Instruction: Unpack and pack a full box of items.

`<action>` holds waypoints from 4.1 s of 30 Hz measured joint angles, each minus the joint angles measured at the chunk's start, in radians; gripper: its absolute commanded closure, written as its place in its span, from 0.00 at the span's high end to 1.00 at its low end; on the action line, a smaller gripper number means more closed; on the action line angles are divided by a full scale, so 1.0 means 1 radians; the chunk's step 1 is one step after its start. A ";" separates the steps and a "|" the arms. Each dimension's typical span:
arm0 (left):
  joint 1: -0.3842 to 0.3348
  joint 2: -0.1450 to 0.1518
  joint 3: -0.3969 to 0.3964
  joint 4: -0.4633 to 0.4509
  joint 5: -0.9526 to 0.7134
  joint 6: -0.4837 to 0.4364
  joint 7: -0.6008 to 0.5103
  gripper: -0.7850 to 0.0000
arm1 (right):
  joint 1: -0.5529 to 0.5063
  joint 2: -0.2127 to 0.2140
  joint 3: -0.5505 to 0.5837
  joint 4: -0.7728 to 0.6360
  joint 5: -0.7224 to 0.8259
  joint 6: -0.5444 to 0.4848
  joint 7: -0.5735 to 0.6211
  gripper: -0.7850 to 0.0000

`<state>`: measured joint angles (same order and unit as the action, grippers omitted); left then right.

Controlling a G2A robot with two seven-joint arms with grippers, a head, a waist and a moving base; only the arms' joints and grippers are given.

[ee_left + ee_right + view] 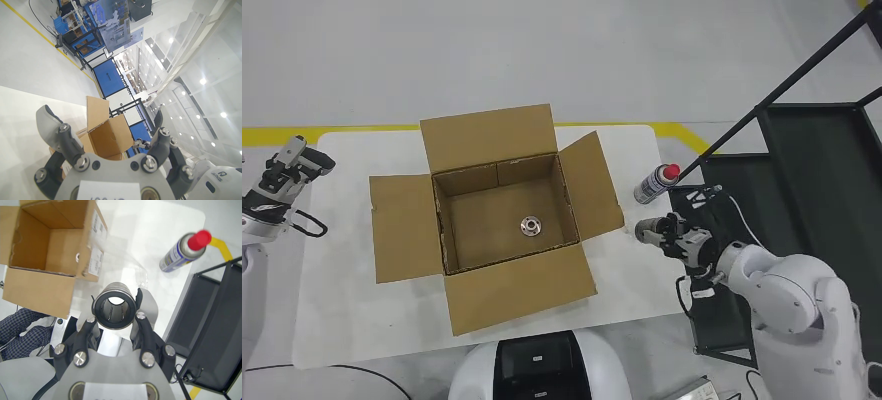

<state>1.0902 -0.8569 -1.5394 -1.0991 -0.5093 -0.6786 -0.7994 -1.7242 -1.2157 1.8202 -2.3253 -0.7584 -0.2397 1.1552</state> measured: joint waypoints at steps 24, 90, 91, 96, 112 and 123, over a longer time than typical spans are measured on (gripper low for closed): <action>0.000 0.000 0.000 0.000 0.000 0.000 0.000 1.00 | 0.632 -0.034 -0.747 0.408 -0.169 0.125 0.029 0.00; 0.000 0.000 0.000 0.000 0.000 0.000 0.000 1.00 | 1.095 -0.315 -1.297 1.312 -0.132 0.227 -0.247 1.00; 0.000 0.000 0.000 0.000 0.000 0.000 0.000 1.00 | 1.097 -0.317 -1.298 1.317 -0.135 0.227 -0.245 1.00; 0.000 0.000 0.000 0.000 0.000 0.000 0.000 1.00 | 1.090 -0.319 -1.286 1.274 -0.148 0.235 -0.219 1.00; 0.000 0.000 0.000 0.000 0.000 0.000 0.000 1.00 | 0.636 -0.125 -0.831 0.386 -0.386 0.160 -0.104 1.00; 0.000 0.000 0.000 0.000 0.000 0.000 0.000 1.00 | 0.274 -0.067 -0.519 0.185 -0.450 0.053 -0.386 1.00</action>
<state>1.0902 -0.8569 -1.5394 -1.0991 -0.5093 -0.6786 -0.7994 -1.4504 -1.2827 1.3012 -2.1403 -1.2087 -0.1866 0.7693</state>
